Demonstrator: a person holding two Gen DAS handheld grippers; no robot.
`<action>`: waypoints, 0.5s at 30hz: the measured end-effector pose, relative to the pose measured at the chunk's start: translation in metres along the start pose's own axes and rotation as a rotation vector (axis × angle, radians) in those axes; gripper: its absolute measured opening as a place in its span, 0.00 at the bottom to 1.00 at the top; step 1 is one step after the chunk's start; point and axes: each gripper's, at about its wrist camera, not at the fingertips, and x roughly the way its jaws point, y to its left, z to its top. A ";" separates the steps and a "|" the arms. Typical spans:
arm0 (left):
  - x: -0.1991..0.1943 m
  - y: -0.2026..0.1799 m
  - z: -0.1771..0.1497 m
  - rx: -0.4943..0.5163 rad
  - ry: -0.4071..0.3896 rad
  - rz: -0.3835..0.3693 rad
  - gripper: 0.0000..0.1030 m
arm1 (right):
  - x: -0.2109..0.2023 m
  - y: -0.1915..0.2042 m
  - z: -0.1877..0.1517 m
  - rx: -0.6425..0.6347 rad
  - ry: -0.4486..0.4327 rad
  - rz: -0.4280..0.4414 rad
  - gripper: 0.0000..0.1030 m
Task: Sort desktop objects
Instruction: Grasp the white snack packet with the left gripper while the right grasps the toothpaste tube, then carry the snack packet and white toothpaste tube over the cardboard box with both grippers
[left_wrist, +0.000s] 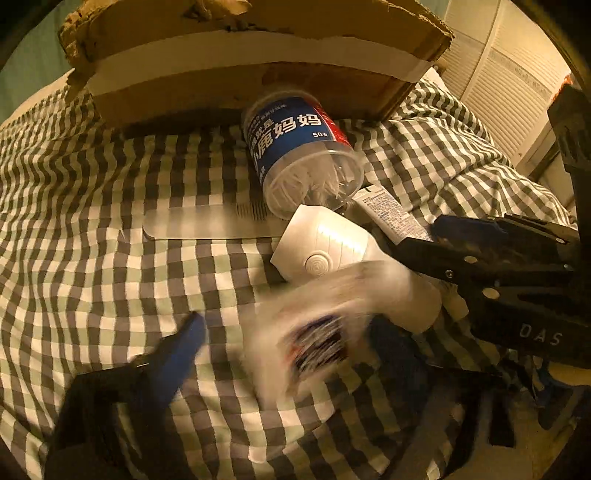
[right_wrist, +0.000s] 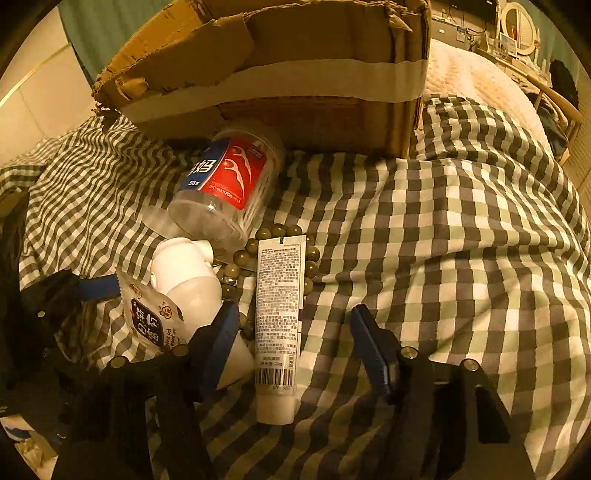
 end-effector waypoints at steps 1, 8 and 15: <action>0.002 -0.003 0.002 0.003 -0.001 0.005 0.54 | 0.000 0.000 0.000 0.000 0.001 0.004 0.54; -0.003 0.002 0.003 -0.002 0.010 -0.037 0.18 | 0.004 0.010 -0.007 -0.053 0.036 0.024 0.26; -0.015 0.015 0.010 -0.033 0.011 -0.116 0.06 | 0.000 0.009 -0.005 -0.056 0.022 0.036 0.24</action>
